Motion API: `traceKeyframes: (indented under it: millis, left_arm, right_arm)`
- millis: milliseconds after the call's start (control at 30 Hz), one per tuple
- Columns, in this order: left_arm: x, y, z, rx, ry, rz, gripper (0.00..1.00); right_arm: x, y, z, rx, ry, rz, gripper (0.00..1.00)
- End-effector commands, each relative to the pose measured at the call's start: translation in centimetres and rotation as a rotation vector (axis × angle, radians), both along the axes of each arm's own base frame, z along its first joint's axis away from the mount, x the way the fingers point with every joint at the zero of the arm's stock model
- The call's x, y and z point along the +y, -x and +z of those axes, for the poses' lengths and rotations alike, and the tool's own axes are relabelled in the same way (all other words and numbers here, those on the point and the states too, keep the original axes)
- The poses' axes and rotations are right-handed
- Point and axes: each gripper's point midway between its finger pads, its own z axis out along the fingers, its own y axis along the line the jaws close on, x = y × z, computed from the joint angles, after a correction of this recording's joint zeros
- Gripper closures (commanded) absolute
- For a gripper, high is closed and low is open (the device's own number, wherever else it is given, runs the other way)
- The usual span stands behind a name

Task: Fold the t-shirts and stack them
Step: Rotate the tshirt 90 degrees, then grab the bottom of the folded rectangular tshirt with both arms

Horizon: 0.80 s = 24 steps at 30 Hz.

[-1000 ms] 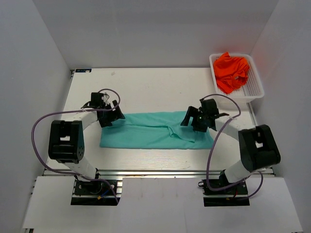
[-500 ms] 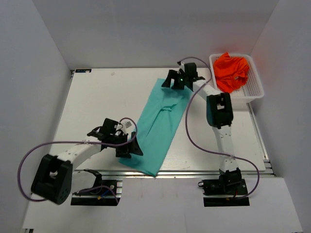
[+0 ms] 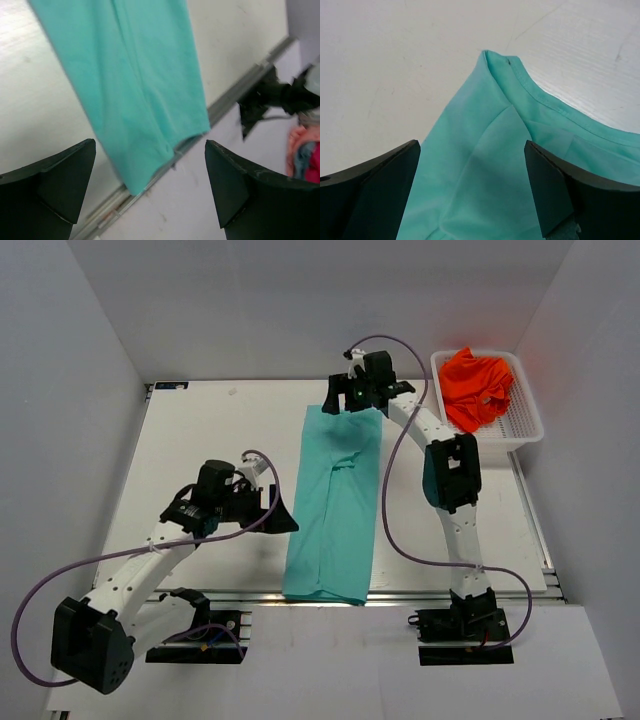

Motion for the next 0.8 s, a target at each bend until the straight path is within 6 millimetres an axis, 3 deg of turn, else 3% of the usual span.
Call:
traceKeyframes:
  millis: [0, 33, 100, 200, 233, 333, 367, 400, 500, 600, 633, 733, 767]
  left_arm:
    - [2.0, -4.1, 0.1, -0.127, -0.144, 0.144, 0.00]
    - [2.5, -4.8, -0.2, -0.126, -0.181, 0.177, 0.00]
    - [3.9, -6.6, -0.8, -0.102, -0.256, 0.278, 0.00]
    - [4.2, -8.2, -0.9, -0.102, -0.285, 0.336, 0.00]
    - [4.1, -8.5, -0.9, -0.107, -0.282, 0.337, 0.00]
    - [2.7, -9.2, -0.2, -0.158, -0.217, 0.285, 0.00]
    - [2.6, -8.9, -1.0, -0.137, -0.222, 0.275, 0.00]
    - [2.7, -8.9, -1.0, -0.143, -0.226, 0.269, 0.00]
    - [3.3, -9.1, -1.9, -0.140, -0.263, 0.286, 0.00]
    - [3.5, -9.0, -2.6, -0.121, -0.276, 0.297, 0.00]
    - [3.5, -9.0, -2.8, -0.113, -0.280, 0.296, 0.00]
    - [3.6, -9.1, -3.2, -0.107, -0.292, 0.301, 0.00]
    - [3.5, -9.5, -3.0, -0.109, -0.290, 0.301, 0.00]
  right_arm:
    - [-0.8, 1.2, 5.8, -0.108, 0.079, -0.022, 0.10]
    - [-1.2, 2.4, 3.5, -0.056, 0.130, -0.035, 0.10]
    - [-1.8, 4.7, 3.1, -0.003, 0.174, -0.083, 0.10]
    - [-4.3, 8.2, 0.9, 0.115, 0.234, -0.230, 0.10]
    - [-4.7, 9.6, -1.0, 0.140, 0.282, -0.259, 0.10]
    - [-4.4, 11.9, -2.3, 0.176, 0.316, -0.320, 0.10]
    - [-4.0, 12.3, -2.4, 0.181, 0.326, -0.330, 0.10]
    - [-5.0, 13.0, -3.5, 0.213, 0.381, -0.364, 0.10]
    - [-4.6, 14.9, -6.3, 0.302, 0.417, -0.386, 0.10]
    - [-4.0, 15.3, -8.2, 0.351, 0.411, -0.350, 0.10]
    - [-3.7, 15.0, -9.5, 0.373, 0.414, -0.345, 0.10]
    - [-3.2, 13.7, -9.8, 0.358, 0.415, -0.351, 0.10]
    - [-3.3, 13.1, -10.9, 0.366, 0.434, -0.353, 0.10]
